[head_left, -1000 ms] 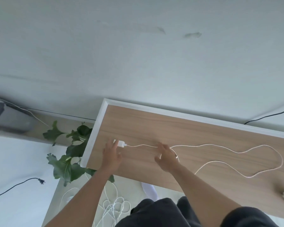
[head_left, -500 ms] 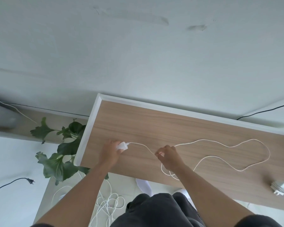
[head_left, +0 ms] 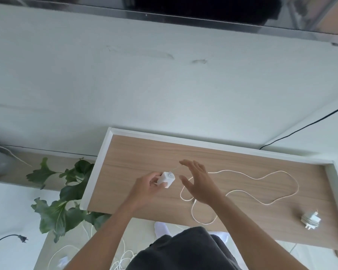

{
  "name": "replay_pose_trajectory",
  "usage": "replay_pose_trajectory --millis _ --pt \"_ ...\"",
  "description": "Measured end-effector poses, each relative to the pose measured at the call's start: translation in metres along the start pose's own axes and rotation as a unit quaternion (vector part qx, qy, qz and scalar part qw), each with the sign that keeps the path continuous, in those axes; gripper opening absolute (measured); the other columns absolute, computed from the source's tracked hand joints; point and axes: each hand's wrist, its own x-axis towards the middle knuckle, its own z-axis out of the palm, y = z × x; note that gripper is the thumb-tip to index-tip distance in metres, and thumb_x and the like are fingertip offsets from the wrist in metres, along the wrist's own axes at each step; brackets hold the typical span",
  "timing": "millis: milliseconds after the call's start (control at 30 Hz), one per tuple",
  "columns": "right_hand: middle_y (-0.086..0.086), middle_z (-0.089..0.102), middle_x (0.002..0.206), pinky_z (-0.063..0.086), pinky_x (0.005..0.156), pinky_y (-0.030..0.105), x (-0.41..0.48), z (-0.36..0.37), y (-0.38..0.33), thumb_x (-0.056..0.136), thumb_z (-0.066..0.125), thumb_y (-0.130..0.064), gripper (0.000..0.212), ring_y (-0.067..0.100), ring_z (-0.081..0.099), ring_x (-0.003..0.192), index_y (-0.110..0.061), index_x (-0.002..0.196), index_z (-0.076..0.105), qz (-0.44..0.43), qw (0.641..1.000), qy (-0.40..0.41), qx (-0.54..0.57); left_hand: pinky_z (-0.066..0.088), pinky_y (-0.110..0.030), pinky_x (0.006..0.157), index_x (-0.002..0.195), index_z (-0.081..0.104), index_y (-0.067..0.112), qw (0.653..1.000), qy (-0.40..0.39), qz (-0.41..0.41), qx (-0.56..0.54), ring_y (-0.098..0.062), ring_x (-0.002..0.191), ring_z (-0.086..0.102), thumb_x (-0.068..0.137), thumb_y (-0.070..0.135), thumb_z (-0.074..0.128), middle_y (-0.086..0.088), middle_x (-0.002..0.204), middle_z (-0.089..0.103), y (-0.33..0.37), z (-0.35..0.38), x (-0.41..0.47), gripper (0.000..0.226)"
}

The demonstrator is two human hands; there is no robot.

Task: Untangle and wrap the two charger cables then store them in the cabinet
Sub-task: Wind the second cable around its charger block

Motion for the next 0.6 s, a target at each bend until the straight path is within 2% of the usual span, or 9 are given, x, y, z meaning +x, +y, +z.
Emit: replay_pose_trajectory --millis 67,133,267,433,500,600 --pt "-0.016 0.061 0.148 0.038 0.123 0.037 -0.004 -0.011 -0.006 0.110 0.061 -0.037 0.043 0.015 0.042 0.148 -0.032 0.151 0.053 -0.005 1.000 0.008 0.008 0.057 -0.024 0.091 0.129 0.074 0.040 0.999 -0.011 0.010 -0.040 0.004 0.103 0.076 0.097 0.039 0.080 0.023 0.113 0.082 0.013 0.005 -0.005 0.032" --pt "-0.018 0.069 0.132 0.045 0.111 0.033 -0.006 -0.022 -0.011 0.111 0.058 -0.038 0.030 0.011 0.054 0.131 -0.032 0.141 0.059 -0.004 1.000 0.027 0.013 0.057 -0.029 0.093 0.128 0.073 0.039 0.997 -0.007 0.009 -0.074 -0.002 0.104 0.079 0.098 0.040 0.079 0.018 0.112 0.083 0.023 0.008 -0.007 0.030" --pt "-0.015 0.078 0.099 0.056 0.085 0.027 -0.012 -0.042 -0.029 0.110 0.060 -0.031 0.011 0.004 0.072 0.090 -0.027 0.116 0.068 0.029 0.994 0.042 0.092 0.052 -0.031 0.080 0.126 0.070 0.033 0.993 0.032 -0.009 -0.112 -0.011 0.093 0.082 0.100 0.044 0.078 0.009 0.104 0.085 0.041 0.012 -0.009 0.029" --pt "-0.015 0.080 0.090 0.054 0.066 0.021 -0.023 -0.048 -0.046 0.109 0.061 -0.032 0.014 0.013 0.071 0.066 -0.027 0.104 0.072 0.045 0.988 0.038 0.143 0.045 -0.035 0.066 0.127 0.066 0.024 0.980 0.040 -0.029 -0.192 -0.017 0.097 0.084 0.105 0.044 0.071 0.003 0.111 0.086 0.062 0.019 -0.007 0.030" --pt "-0.010 0.081 0.090 0.051 0.062 0.023 -0.027 -0.046 -0.046 0.109 0.062 -0.036 0.018 0.014 0.065 0.060 -0.025 0.101 0.074 0.047 0.981 0.026 0.187 0.046 -0.036 0.071 0.130 0.065 0.020 0.970 0.029 -0.037 -0.239 -0.019 0.103 0.084 0.105 0.046 0.069 -0.001 0.113 0.086 0.071 0.021 -0.008 0.036" --pt "0.000 0.080 0.089 0.047 0.062 0.035 -0.033 -0.043 -0.043 0.107 0.065 -0.043 0.024 0.017 0.055 0.061 -0.024 0.095 0.075 0.060 0.964 0.028 0.258 0.046 -0.039 0.081 0.133 0.066 0.018 0.952 0.011 -0.044 -0.304 -0.024 0.110 0.082 0.106 0.044 0.070 -0.006 0.118 0.085 0.084 0.023 -0.014 0.038"
